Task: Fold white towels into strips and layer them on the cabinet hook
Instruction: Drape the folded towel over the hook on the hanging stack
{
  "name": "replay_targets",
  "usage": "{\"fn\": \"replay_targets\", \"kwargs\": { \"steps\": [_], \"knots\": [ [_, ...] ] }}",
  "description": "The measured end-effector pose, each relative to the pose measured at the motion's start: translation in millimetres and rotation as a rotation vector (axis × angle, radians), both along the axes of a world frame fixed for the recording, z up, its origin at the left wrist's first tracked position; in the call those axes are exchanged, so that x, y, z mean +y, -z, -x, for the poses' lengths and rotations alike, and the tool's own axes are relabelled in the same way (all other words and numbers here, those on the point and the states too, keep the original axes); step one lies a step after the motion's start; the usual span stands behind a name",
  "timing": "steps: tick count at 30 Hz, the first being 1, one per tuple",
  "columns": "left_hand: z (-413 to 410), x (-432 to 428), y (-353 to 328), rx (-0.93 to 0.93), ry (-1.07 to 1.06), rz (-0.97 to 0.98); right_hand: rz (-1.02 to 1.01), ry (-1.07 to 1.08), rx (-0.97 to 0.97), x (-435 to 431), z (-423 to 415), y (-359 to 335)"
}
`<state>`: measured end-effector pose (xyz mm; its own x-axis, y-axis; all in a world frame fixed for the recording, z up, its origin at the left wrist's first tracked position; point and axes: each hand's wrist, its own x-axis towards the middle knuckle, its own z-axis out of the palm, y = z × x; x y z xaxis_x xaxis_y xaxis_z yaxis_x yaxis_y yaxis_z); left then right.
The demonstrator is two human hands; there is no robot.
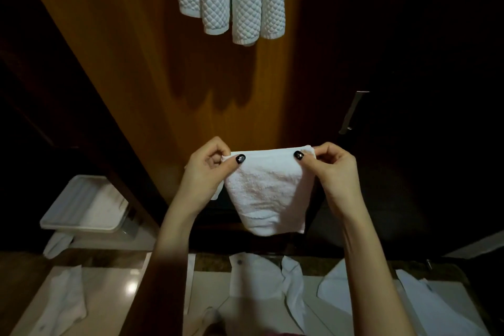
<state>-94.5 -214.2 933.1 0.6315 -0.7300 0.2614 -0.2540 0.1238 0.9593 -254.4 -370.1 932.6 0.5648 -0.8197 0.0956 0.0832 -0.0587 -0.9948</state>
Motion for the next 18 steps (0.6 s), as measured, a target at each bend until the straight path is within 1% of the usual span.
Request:
{"fn": "replay_targets", "kwargs": {
  "steps": [3, 5, 7, 10, 12, 13, 15, 17, 18],
  "knots": [
    [0, 3, 6, 0.038, -0.034, 0.010, 0.015, -0.021, -0.007, 0, -2, 0],
    [0, 5, 8, 0.101, -0.025, 0.039, 0.021, -0.036, -0.005, 0, -3, 1],
    [-2, 5, 9, 0.124, -0.009, 0.047, 0.024, -0.028, -0.008, 0, -5, 1],
    [-5, 4, 9, 0.154, 0.021, 0.046, -0.041, -0.050, -0.005, -4, -5, 0],
    [-6, 4, 10, 0.216, 0.055, 0.054, -0.100, -0.126, 0.068, -9, -1, 0],
    [-6, 4, 10, 0.226, 0.053, 0.038, -0.080, -0.171, 0.133, -12, 1, 0],
    [-8, 3, 9, 0.171, 0.027, -0.040, 0.004, -0.233, 0.217, -16, 3, 0],
    [-10, 1, 4, 0.028, -0.008, -0.173, 0.076, -0.239, 0.209, -15, 3, -1],
    [-10, -1, 2, -0.073, -0.064, -0.242, 0.104, -0.234, 0.192, -15, 1, -3]
  ]
}}
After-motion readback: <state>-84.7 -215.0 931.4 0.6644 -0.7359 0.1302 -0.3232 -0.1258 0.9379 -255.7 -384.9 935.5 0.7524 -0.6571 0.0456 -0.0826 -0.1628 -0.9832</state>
